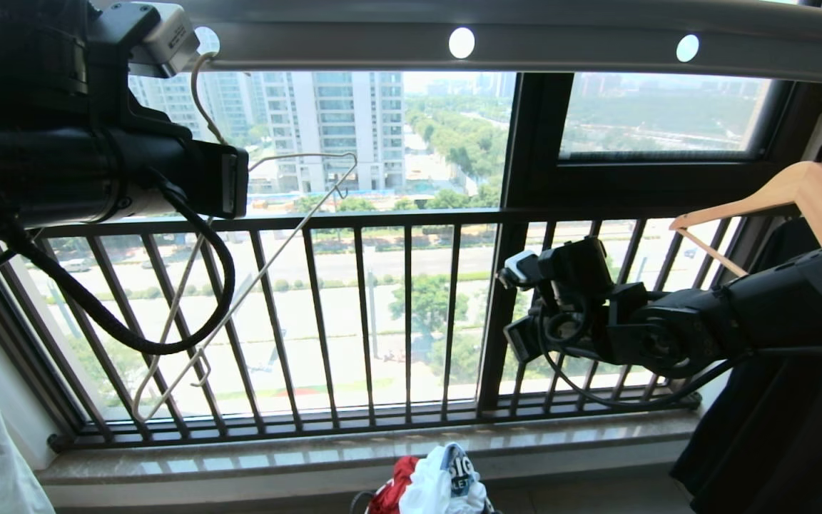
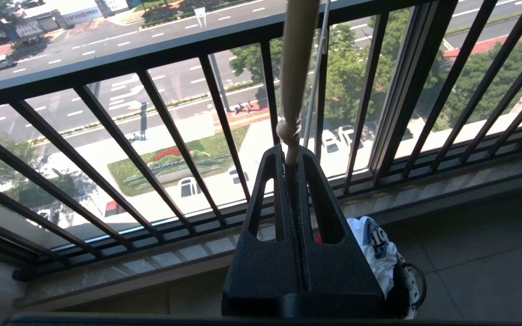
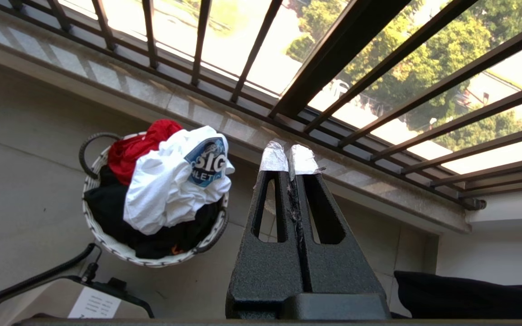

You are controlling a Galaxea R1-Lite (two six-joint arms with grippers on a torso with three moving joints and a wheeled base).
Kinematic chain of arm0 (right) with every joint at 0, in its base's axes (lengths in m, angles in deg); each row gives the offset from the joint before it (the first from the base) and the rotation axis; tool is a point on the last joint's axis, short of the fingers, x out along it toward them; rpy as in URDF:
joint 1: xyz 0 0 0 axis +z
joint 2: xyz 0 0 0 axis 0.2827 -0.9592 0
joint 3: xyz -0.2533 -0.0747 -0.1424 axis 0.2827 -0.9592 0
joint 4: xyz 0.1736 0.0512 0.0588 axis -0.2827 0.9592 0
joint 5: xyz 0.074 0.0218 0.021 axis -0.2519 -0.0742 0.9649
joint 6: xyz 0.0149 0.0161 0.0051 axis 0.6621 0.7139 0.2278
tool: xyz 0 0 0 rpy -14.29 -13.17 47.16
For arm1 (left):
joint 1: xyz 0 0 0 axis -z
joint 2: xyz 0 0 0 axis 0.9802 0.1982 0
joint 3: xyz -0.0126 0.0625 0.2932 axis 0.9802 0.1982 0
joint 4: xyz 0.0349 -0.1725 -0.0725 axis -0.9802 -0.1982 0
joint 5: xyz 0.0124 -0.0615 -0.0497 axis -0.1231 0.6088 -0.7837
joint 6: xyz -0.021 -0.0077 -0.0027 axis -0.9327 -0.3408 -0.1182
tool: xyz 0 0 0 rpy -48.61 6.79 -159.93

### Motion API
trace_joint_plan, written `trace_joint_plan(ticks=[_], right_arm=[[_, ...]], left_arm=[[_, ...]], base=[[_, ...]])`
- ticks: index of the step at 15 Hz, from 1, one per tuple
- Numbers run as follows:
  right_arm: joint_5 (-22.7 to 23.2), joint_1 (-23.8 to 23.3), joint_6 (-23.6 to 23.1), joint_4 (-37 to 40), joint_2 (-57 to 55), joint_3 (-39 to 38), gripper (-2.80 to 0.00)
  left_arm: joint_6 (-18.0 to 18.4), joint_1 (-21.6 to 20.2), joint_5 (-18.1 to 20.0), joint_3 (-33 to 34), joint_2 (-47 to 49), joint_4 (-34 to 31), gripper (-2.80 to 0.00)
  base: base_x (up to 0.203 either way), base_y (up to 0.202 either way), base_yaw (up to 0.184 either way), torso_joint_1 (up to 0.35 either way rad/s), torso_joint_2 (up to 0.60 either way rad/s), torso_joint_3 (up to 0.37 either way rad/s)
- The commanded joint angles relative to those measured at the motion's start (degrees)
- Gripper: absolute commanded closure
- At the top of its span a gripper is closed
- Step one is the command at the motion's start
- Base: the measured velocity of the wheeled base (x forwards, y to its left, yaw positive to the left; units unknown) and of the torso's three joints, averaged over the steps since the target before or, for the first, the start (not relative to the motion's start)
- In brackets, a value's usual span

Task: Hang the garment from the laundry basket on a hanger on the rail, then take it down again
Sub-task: Hang the clothes rack on the clothesline

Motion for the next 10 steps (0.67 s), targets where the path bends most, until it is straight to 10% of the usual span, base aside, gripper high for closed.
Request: trace_joint_plan(ticks=[1,10], right_arm=[[-0.1,0.0,-0.1,-0.1,0.0,0.0,0.00],[-0.1,0.1,-0.1,0.0,-0.1,-0.2,0.00]], left_arm=[[0.0,0.0,-0.1,-0.1,-0.1,-0.1,0.00],[1.0,-0.1,-0.1,-0.4,-1.5,-1.0,0.00]], base=[[0.000,0.000,0.000,0.000,0.00,0.000],[0.000,0.000,0.000,0.000,0.00,0.000]])
